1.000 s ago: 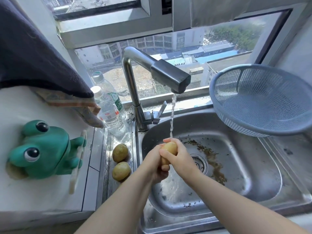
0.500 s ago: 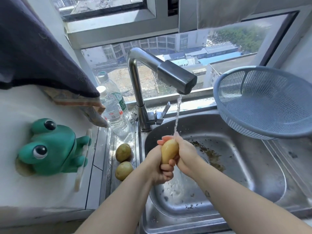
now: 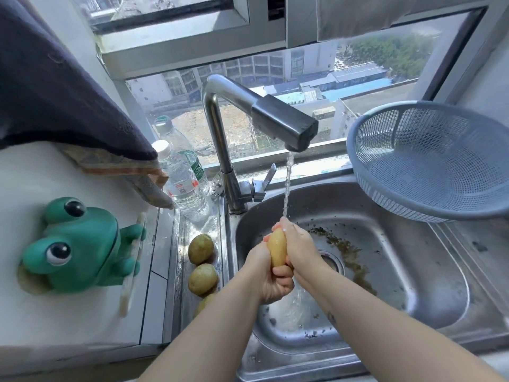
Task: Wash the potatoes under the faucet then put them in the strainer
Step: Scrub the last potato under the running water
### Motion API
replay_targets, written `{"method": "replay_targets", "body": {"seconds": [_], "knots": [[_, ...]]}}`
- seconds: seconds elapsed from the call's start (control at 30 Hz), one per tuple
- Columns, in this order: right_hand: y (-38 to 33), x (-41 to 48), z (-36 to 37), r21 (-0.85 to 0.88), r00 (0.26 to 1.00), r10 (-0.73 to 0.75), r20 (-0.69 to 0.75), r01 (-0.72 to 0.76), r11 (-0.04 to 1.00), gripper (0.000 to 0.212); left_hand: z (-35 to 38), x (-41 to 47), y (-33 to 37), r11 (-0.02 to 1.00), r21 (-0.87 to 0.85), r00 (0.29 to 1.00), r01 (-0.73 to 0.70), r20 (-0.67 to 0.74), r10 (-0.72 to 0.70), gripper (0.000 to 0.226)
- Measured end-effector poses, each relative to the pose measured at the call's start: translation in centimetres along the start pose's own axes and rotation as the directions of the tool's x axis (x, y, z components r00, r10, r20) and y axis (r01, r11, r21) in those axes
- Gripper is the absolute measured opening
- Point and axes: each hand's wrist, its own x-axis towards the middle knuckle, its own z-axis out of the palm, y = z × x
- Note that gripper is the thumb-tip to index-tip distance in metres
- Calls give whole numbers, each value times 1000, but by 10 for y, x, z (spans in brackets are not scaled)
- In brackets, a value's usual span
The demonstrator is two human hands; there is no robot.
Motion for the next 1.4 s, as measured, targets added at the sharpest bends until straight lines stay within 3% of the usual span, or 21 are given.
{"method": "replay_targets", "body": {"seconds": [0.13, 0.3, 0.4, 0.47, 0.57, 0.7, 0.8, 0.87, 0.93, 1.03, 1.07, 1.23, 1.3, 1.33, 1.4], "knots": [[2, 8, 0, 88, 991, 128, -46, -124, 988, 42, 0, -1, -4, 991, 12, 988, -135, -71, 135, 26], [-6, 6, -13, 33, 991, 97, -95, -95, 995, 46, -2, -6, -7, 924, 191, 943, -332, 35, 332, 36], [-6, 5, -27, -47, 999, 33, 5, -33, 998, 36, -10, -5, 1, 709, 529, 858, -466, 72, 509, 19], [-6, 4, -37, -117, 994, 34, 106, -22, 993, 26, -17, -2, 6, 561, 653, 784, -509, 82, 616, 21], [-10, 1, -50, -137, 968, 86, 235, -54, 989, 24, -20, 2, 8, 595, 578, 741, -559, 25, 671, 40], [-15, -1, -63, -185, 913, 149, 381, -82, 979, 23, -5, 1, -2, 818, 196, 840, -540, 69, 538, 39], [-17, -4, -66, -335, 910, 118, 398, 24, 942, 19, 2, 4, -14, 832, 107, 838, -545, 111, 535, 39], [-19, -7, -66, -431, 920, 60, 388, 123, 894, 19, 6, 9, -16, 819, 101, 825, -565, 58, 562, 31], [-21, -11, -62, -566, 924, -48, 379, 273, 778, 21, 10, 15, -13, 798, 101, 800, -594, -34, 599, 24], [-21, -15, -54, -766, 905, -249, 345, 424, 483, 35, 21, 19, -7, 775, 84, 746, -627, -221, 628, 24], [-21, -16, -54, -769, 901, -282, 330, 430, 473, 39, 25, 19, -5, 778, 44, 745, -627, -256, 615, 28], [-25, -17, -61, -745, 899, -285, 333, 436, 505, 48, 32, 9, 9, 822, -381, 902, -424, -262, 344, 30], [-28, -15, -62, -753, 904, -280, 322, 424, 503, 43, 32, 7, 12, 819, -423, 922, -387, -199, 333, 29], [-29, -13, -62, -725, 915, -256, 314, 404, 558, 38, 34, 5, 11, 828, -395, 917, -398, -168, 361, 30], [-31, -13, -63, -541, 942, -139, 306, 292, 788, 24, 34, 6, 7, 855, -252, 891, -453, -119, 437, 23]]}}
